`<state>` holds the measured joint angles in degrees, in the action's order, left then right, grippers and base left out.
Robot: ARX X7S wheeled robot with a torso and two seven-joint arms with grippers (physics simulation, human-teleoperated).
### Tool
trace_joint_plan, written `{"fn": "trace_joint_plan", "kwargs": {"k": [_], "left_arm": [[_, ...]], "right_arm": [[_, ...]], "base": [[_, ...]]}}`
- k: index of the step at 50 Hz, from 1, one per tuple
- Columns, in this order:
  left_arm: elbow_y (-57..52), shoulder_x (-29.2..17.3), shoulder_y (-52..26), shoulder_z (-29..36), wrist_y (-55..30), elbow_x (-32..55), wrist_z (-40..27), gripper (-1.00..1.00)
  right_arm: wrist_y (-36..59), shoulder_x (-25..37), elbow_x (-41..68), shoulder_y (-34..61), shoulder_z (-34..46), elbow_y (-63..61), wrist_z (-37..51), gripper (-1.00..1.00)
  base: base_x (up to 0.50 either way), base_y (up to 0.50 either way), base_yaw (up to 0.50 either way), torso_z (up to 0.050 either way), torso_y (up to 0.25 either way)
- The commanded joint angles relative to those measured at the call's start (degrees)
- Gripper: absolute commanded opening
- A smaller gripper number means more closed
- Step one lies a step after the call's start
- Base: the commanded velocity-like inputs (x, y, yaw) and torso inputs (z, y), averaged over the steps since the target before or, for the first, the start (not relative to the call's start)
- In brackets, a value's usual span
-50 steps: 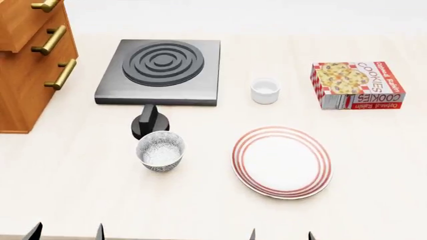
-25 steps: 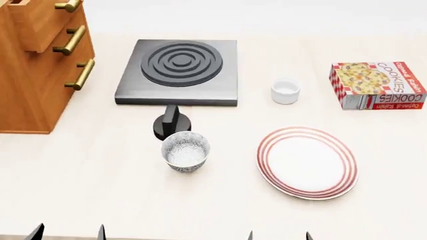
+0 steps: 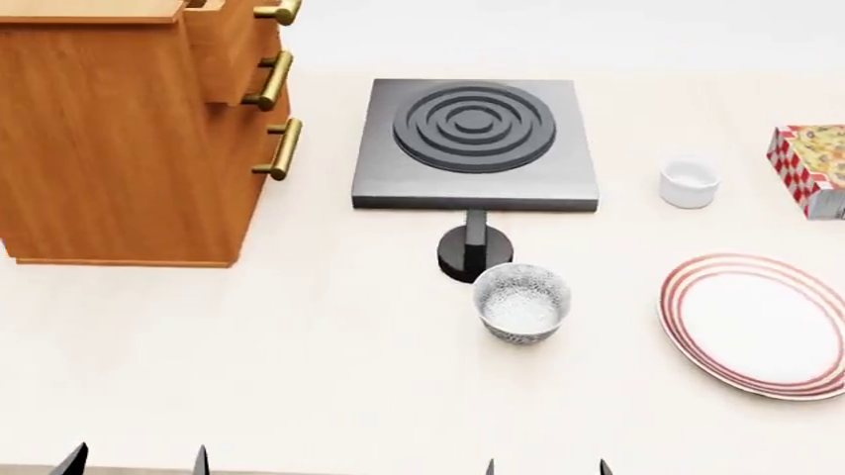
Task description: Pick the akita bowl on the wooden cabinet and place it on the plate.
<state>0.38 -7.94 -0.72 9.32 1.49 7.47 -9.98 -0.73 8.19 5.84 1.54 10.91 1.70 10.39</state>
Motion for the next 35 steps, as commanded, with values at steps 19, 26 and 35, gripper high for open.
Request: {"fn": "trace_joint_plan", "kwargs": {"k": [19,26,35], "left_arm": [[-0.55,-1.01,-0.02,1.23,-0.31,1.01,-1.27,1.00],[-0.53,-1.23,-0.06,1.50,-0.25,1.20,-1.51,1.00],[-0.52,-1.48,-0.11,1.81,-0.21,1.47,-1.82,1.00]], "right_arm": [[-0.64,0.77,2.06,0.09,0.52,-0.19,0.89,1.00],[-0.78,0.94,2.01,0.25,0.84,0.08,1.26,1.00],[-1.04,1.19,1.37,0.16,1.12,0.00,2.36,1.00]], "base": [[0.00,0.40,0.00,0.000,0.000],[0.00,0.00,0.00,0.000,0.000],[0.00,0.02,0.00,0.000,0.000]]}}
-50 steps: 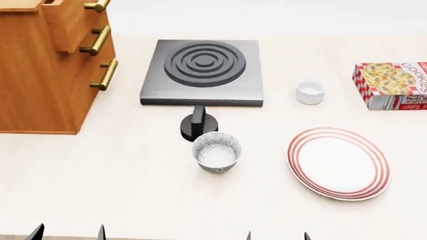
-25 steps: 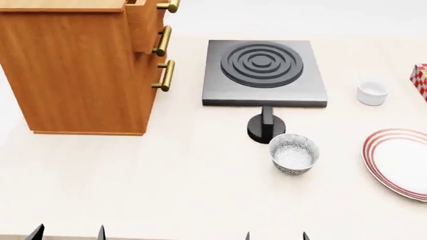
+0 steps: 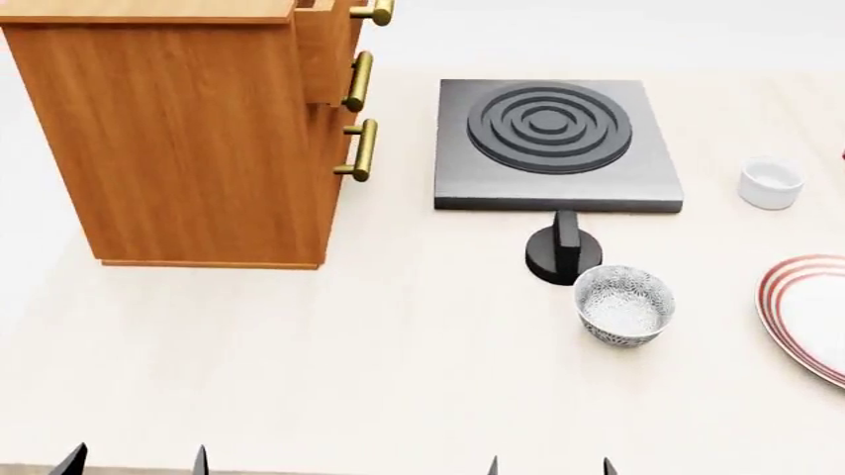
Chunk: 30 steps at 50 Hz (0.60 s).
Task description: Pick the akita bowl on the wooden cabinet and place it on the plate.
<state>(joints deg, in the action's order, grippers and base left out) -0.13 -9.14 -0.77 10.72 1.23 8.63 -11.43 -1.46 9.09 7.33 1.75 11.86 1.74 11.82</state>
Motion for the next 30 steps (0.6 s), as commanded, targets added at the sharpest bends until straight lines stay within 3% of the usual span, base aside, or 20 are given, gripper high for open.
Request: {"fn": "trace_joint_plan", "kwargs": {"k": [1,5,16,23,25,30], "left_arm": [[0.00,-0.31,-0.06,0.45,0.07,0.34,-0.39,1.00],[0.01,-0.42,-0.09,0.58,0.11,0.44,-0.52,1.00],[-0.35,-0.69,0.17,1.03,0.61,0.14,-1.30,1.00],[-0.89,0.07,-0.76,1.23,-4.64,-3.83,-6.57,1.00],[-2.54,0.74,-0.92,-0.08,-6.98,-1.85,-7.37,1.00],[-5.42,0.77,-0.66,-2.24,-3.22,4.52,-3.80,1.00]], "right_arm": [[-0.18,0.35,-0.39,-0.02,0.31,-0.03,1.11,1.00],[-0.29,0.31,0.21,-0.01,0.19,0.14,1.19,1.00],[-0.24,0.48,0.76,0.03,0.50,0.09,1.53,1.00],[5.92,0.21,2.25,0.18,-0.99,-4.69,4.60,1.00],[8.61,0.53,1.88,0.06,-1.33,-8.97,6.16,1.00],[12.29,0.65,1.35,0.17,-1.73,-13.93,8.68,1.00]], "base": [[0.00,0.46,0.00,0.000,0.000],[0.00,0.42,0.00,0.000,0.000],[0.00,0.01,0.00,0.000,0.000],[0.00,0.00,0.00,0.000,0.000],[0.00,0.00,0.00,0.000,0.000],[0.00,0.00,0.00,0.000,0.000]]}}
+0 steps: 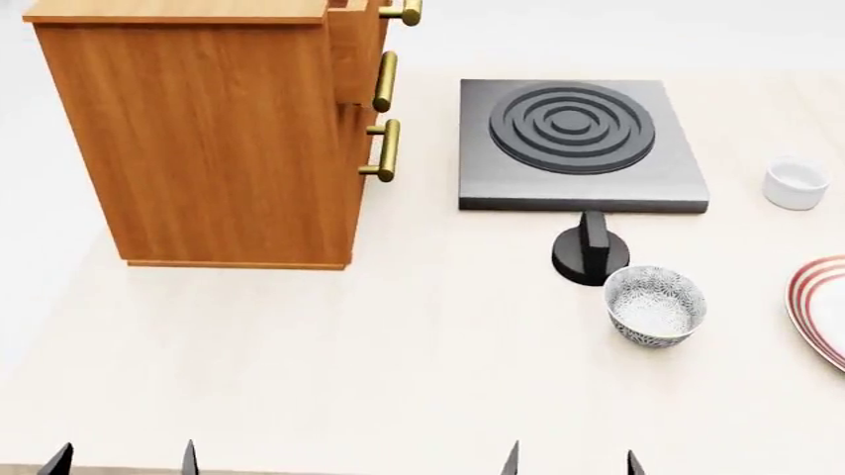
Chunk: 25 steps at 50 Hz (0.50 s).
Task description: Pick the akita bowl on the wooden cabinet and place it on the plate.
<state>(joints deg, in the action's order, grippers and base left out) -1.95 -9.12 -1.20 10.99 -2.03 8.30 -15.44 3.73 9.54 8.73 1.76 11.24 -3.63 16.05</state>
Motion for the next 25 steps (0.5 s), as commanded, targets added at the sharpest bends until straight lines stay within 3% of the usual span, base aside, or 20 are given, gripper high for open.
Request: {"fn": "trace_joint_plan", "kwargs": {"k": [1,9,10,11,12,14,25], "left_arm": [[-4.87,0.35,-0.25,-2.17,-2.05,3.40,-1.22,1.00],[-16.50,-2.23,-2.48,1.53,-11.08,0.55,-1.70,1.00],[-25.09,-2.61,-11.07,4.35,-19.67,5.92,-0.26,1.00],[-33.69,5.98,-19.67,-1.66,-28.27,-2.68,8.33,1.00],[-37.79,8.71,-28.26,-0.89,-36.86,-11.01,15.69,1.00],[-38.77,8.37,-33.61,-0.09,-52.75,-9.80,15.14,1.00],[-40.01,7.12,-42.93,2.67,-60.70,-7.66,13.10,1.00]], "right_arm": [[8.00,0.19,-0.35,0.37,-1.13,-9.33,5.06,1.00],[20.58,0.90,2.13,4.29,-2.78,-20.75,7.61,1.00],[27.42,1.65,7.10,5.38,-5.01,-29.35,8.11,1.00],[25.92,1.98,8.04,4.74,-5.11,-34.89,6.84,1.00],[26.76,1.98,7.47,4.93,-5.02,-35.15,7.77,1.00],[26.59,2.04,7.41,4.95,-5.10,-35.47,8.15,1.00],[24.36,2.96,7.50,4.17,-4.01,-36.94,7.95,1.00]], "base": [[0.00,0.00,0.00,0.000,0.000],[0.00,0.00,0.00,0.000,0.000],[0.00,0.00,0.00,0.000,0.000],[0.00,0.00,0.00,0.000,0.000],[0.00,0.00,0.00,0.000,0.000],[0.00,0.00,0.00,0.000,0.000],[0.00,0.00,0.00,0.000,0.000]]}}
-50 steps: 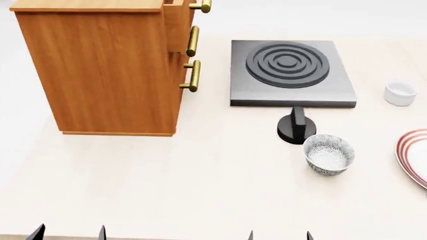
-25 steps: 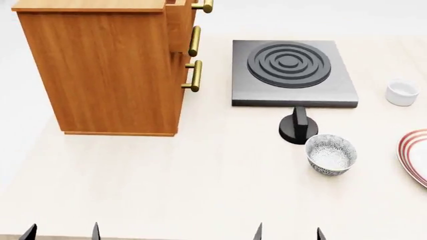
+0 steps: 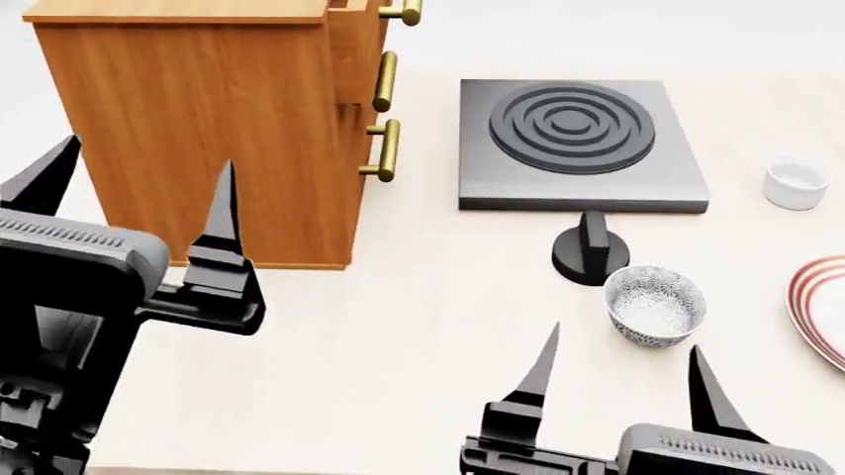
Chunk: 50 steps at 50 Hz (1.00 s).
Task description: Pick the akita bowl on the wooden cabinet and place it on the plate.
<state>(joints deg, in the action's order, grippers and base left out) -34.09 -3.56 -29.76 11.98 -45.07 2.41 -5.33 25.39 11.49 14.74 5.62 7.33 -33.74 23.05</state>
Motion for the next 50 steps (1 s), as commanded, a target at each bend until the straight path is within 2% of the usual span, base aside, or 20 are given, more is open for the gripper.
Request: {"fn": "trace_joint_plan", "kwargs": {"k": [1,9,22,31,50], "left_arm": [[-7.63,1.64,-15.69,1.62,-18.39,-1.52,3.01,1.00],[-8.50,1.43,-24.51,2.06,-24.64,-0.22,2.67,1.00],[-9.34,2.65,-31.72,-1.69,-29.57,3.28,1.28,1.00],[-9.79,2.26,-29.27,-1.42,-28.16,6.46,-0.83,1.00],[-11.98,1.49,-31.69,-1.80,-30.99,10.40,-2.96,1.00]], "right_arm": [[2.83,1.15,1.25,0.37,0.06,-7.10,1.16,1.00],[2.55,2.01,1.39,0.04,0.60,-9.07,1.34,1.00],[0.97,2.77,2.31,-0.67,0.57,-11.04,1.49,1.00],[0.39,3.09,2.48,-0.71,0.89,-11.15,1.88,1.00],[-0.09,3.86,3.73,-0.74,1.10,-11.33,2.33,1.00]], "base": [[0.00,0.00,0.00,0.000,0.000],[0.00,0.00,0.00,0.000,0.000],[0.08,0.00,0.00,0.000,0.000],[0.48,0.00,0.00,0.000,0.000],[0.50,0.00,0.00,0.000,0.000]]}}
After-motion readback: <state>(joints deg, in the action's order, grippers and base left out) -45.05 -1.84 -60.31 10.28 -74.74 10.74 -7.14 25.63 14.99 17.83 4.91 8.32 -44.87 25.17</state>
